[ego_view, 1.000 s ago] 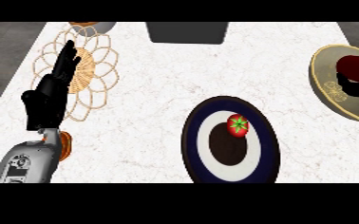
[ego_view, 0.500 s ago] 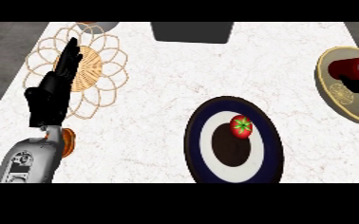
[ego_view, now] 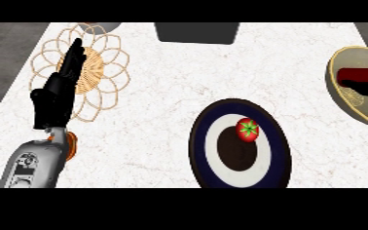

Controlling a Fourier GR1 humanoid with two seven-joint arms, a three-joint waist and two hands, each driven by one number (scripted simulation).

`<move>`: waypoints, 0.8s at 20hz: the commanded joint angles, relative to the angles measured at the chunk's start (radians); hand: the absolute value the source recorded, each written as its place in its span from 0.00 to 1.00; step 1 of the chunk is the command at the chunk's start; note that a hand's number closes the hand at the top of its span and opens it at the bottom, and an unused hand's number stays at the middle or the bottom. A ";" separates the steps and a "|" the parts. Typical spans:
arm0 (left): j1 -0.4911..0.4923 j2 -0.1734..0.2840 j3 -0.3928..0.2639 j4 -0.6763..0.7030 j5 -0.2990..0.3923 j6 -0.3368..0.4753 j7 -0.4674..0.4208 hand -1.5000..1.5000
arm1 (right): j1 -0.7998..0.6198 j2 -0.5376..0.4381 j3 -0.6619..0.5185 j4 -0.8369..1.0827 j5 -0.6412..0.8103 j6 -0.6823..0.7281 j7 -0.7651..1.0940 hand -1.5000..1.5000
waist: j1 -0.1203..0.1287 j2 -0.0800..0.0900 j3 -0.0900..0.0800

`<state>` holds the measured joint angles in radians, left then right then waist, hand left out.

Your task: Pick the can from the plate and place it in the bowl

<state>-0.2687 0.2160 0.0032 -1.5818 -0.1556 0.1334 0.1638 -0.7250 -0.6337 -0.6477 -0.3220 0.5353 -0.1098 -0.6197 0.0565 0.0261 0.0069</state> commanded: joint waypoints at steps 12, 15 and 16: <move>0.053 0.006 0.019 -0.024 -0.006 -0.004 0.002 0.50 | 0.134 -0.213 -0.162 0.150 -0.184 0.373 -0.180 0.00 | -0.035 -0.014 -0.002; 0.069 0.018 0.044 -0.025 0.030 -0.028 -0.026 0.50 | 0.183 -0.291 -0.179 0.164 -0.208 0.529 -0.211 0.00 | -0.037 -0.012 -0.001; 0.005 0.000 0.028 0.007 -0.005 0.002 0.008 0.50 | 0.209 -0.275 -0.180 0.163 -0.214 0.551 -0.251 0.00 | -0.049 -0.012 -0.001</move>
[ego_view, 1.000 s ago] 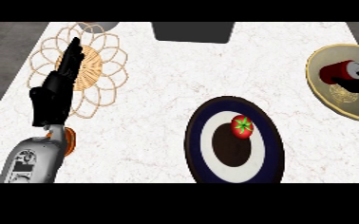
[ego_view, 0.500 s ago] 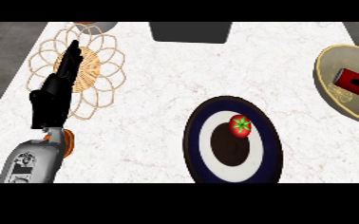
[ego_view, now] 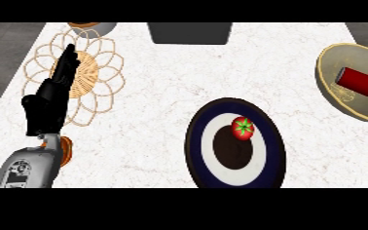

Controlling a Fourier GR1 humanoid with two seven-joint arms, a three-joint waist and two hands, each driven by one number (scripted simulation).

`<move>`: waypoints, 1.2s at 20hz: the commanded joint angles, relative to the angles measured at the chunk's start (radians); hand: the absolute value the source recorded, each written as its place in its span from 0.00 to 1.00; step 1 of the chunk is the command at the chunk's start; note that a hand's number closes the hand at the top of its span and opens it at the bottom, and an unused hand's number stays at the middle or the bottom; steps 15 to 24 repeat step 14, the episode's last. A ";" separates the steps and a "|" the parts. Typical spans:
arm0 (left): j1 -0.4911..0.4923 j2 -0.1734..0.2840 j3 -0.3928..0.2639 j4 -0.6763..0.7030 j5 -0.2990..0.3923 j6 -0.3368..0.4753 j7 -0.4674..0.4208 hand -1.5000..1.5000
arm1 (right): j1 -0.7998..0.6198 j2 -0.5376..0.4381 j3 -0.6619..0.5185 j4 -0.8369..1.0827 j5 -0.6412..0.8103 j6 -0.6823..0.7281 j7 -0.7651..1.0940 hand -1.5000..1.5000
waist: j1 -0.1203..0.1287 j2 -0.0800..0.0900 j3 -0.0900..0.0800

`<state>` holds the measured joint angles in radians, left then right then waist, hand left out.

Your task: Pick the can from the plate and place it in the bowl

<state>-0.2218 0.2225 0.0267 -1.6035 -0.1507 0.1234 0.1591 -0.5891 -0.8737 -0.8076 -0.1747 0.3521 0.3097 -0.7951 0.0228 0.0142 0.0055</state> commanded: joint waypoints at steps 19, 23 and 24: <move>0.001 -0.012 -0.004 -0.015 -0.027 0.004 0.031 0.50 | 0.248 0.000 0.025 -0.041 -0.060 0.236 -0.218 0.00 | -0.015 -0.009 0.000; 0.001 -0.012 -0.004 -0.015 -0.027 0.004 0.031 0.50 | 0.248 0.000 0.025 -0.041 -0.060 0.236 -0.218 0.00 | -0.015 -0.009 0.000; 0.001 -0.012 -0.004 -0.015 -0.027 0.004 0.031 0.50 | 0.248 0.000 0.025 -0.041 -0.060 0.236 -0.218 0.00 | -0.015 -0.009 0.000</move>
